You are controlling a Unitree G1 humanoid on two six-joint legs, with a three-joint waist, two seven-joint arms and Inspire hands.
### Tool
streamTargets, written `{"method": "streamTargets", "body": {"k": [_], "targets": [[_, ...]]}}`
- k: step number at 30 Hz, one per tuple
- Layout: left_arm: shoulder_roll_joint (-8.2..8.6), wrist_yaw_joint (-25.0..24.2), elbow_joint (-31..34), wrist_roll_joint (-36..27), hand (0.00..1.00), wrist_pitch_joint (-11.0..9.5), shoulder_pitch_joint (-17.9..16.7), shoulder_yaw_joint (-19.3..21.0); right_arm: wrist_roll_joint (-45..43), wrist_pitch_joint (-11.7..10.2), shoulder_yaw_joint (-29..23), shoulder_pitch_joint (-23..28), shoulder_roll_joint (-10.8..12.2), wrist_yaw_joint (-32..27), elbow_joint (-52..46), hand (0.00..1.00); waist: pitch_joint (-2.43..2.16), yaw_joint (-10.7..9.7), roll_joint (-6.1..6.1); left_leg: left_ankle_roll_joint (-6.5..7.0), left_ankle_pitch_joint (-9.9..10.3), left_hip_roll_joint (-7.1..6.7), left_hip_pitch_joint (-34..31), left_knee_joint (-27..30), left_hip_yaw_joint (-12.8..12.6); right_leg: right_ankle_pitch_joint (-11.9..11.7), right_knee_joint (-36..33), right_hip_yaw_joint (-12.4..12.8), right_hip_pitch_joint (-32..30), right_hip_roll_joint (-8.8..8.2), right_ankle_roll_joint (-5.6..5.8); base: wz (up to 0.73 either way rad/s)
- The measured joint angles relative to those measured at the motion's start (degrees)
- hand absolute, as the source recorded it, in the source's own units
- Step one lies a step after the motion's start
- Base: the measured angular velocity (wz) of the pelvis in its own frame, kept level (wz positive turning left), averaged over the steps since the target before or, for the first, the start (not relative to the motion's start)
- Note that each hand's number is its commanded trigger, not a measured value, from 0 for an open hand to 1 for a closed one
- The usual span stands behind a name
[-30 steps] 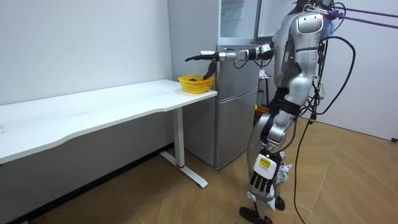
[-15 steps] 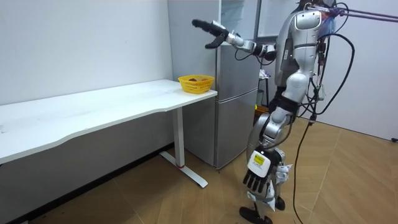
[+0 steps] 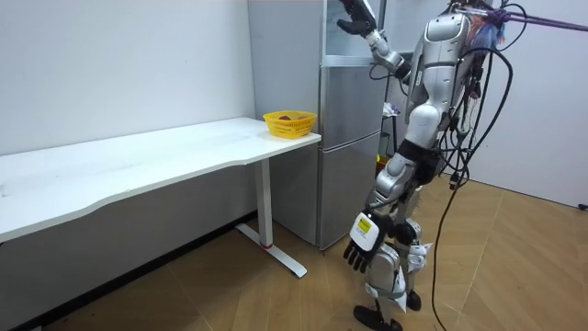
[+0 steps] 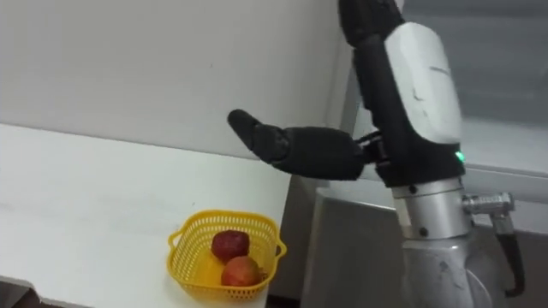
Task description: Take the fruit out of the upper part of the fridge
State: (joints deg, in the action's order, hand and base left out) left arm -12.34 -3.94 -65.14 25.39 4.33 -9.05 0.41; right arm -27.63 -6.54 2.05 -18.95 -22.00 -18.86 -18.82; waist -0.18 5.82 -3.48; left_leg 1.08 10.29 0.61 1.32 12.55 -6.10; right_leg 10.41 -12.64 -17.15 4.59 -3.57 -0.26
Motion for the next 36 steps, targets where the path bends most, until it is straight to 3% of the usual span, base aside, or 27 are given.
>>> {"method": "streamTargets", "body": {"k": [8,9,13,23,31,36], "targets": [[0.21,1.3,0.2,-0.1,0.00,-0.8,-0.8,1.4,8.5,-0.7,-7.7,8.0,0.0,-4.5,-5.8,0.00,-0.23,-4.0,0.14,-0.09,0.0,-0.16,0.2,-0.4,-0.3,-0.1,2.0,1.2,0.3,0.76,0.03,-0.04],[0.20,1.3,-0.1,-0.1,0.00,-1.1,-0.8,1.5,9.6,-1.1,-8.6,9.5,0.0,-5.2,-6.4,0.00,-0.42,-4.3,0.07,-0.09,0.0,-0.15,0.3,-0.6,-0.5,-0.1,2.1,1.3,0.4,0.78,0.03,-0.04],[0.26,1.3,-1.3,-0.2,0.00,-1.6,-0.7,1.5,11.7,-1.5,-9.6,13.5,0.0,-5.6,-6.9,0.00,-0.63,-5.6,0.12,-0.12,0.0,0.28,1.2,-1.8,-1.7,-0.1,2.1,2.0,0.3,0.80,0.05,-0.11],[0.74,3.3,-1.3,-0.1,0.00,-1.6,-0.4,1.5,13.8,-1.6,-10.8,21.5,0.1,-6.7,-6.5,0.00,-0.16,-6.2,0.93,-0.26,0.1,0.60,2.3,-2.8,-3.7,-0.1,2.1,4.1,0.0,1.14,0.05,-0.11],[0.74,3.3,-0.1,-0.1,0.00,-1.8,-0.8,1.1,13.6,-1.6,-10.9,30.9,2.3,-6.6,-6.4,0.00,-0.04,-7.5,1.32,-0.59,0.6,0.73,2.4,-2.9,-5.6,-0.1,2.1,6.3,-1.1,1.76,-0.01,-0.14],[0.77,3.6,0.3,-0.1,0.00,-1.8,-1.7,1.1,13.1,-1.6,-11.4,31.7,2.6,-6.8,-6.3,0.00,-0.18,-8.7,1.70,-0.66,0.7,0.77,2.2,-3.2,-6.2,-0.1,2.1,7.0,-1.6,1.92,-0.03,-0.07]]}}
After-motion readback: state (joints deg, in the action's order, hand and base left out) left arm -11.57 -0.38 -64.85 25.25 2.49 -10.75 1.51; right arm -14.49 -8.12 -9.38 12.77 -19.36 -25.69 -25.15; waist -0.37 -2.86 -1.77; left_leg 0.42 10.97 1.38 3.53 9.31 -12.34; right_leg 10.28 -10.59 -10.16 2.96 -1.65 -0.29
